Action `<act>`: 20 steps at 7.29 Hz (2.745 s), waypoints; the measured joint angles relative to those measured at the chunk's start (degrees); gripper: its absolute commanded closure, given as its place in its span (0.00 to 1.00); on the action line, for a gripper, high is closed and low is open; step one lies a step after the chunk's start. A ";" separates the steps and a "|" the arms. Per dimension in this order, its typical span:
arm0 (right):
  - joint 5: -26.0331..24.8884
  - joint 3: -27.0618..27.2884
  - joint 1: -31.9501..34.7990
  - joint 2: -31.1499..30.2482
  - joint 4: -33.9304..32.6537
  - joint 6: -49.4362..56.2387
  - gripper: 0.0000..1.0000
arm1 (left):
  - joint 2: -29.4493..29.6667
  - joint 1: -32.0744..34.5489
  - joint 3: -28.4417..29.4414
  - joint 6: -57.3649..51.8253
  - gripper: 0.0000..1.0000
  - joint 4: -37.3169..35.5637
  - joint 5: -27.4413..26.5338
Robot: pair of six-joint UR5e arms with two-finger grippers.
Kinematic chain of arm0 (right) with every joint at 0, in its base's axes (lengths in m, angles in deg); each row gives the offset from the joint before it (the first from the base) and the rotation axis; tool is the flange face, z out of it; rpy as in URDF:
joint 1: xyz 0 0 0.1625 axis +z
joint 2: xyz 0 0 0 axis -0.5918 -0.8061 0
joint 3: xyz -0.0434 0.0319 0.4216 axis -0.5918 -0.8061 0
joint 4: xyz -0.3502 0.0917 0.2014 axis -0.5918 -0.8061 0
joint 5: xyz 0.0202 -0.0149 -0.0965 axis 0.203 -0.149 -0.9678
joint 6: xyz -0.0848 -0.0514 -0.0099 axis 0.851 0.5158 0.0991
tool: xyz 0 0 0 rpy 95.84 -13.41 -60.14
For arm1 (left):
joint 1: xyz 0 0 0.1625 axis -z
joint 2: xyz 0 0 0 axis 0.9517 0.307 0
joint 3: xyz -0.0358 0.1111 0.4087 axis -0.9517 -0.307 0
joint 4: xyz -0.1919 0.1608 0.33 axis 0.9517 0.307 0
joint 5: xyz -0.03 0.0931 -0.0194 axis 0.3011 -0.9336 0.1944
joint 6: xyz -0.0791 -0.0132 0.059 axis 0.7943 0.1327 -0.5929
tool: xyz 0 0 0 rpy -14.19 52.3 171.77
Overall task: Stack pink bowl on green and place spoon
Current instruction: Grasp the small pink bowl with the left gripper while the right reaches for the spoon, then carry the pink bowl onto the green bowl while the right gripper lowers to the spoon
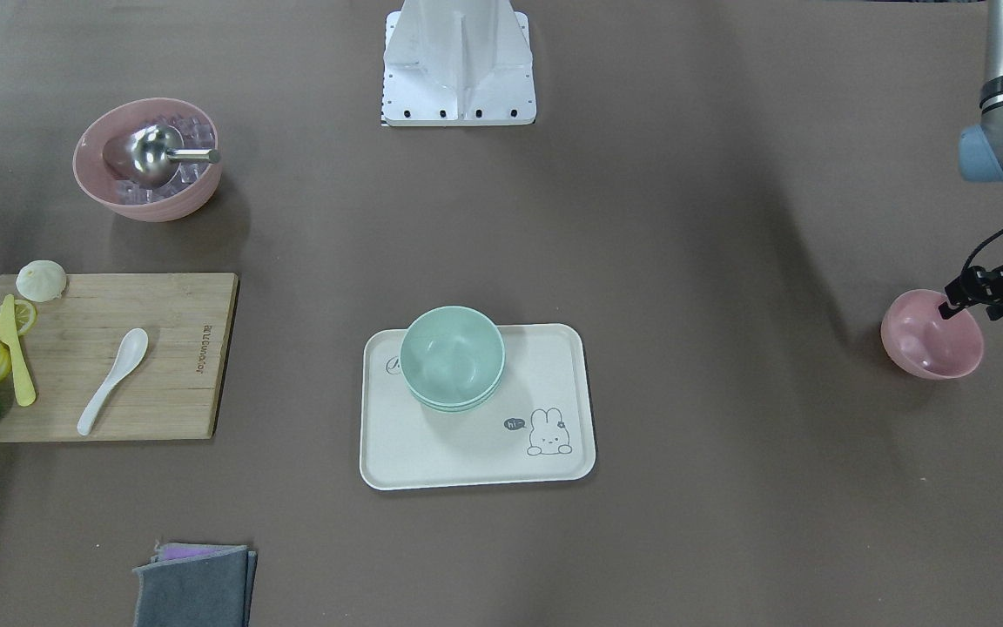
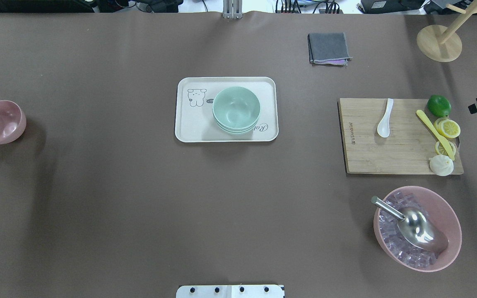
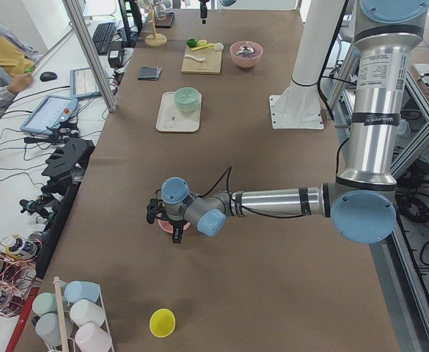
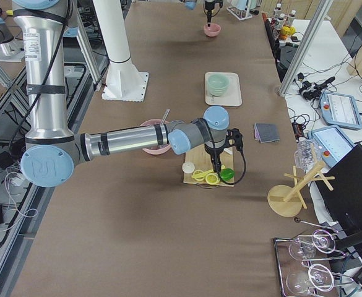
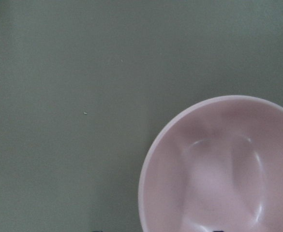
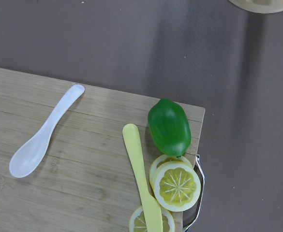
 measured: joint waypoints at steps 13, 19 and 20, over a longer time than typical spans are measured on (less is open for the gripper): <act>-6.15 -7.00 -14.15 11.64 -0.02 -22.05 0.07 | 42.53 -21.60 -15.40 34.45 1.00 -38.87 -8.00; -6.18 -11.97 -15.55 15.04 -0.09 -26.00 0.10 | 47.46 -29.13 -7.26 37.77 1.00 -31.63 -15.89; -6.16 -12.97 -15.79 15.83 -0.07 -27.76 0.13 | 47.56 -29.13 -7.04 37.75 1.00 -31.31 -15.91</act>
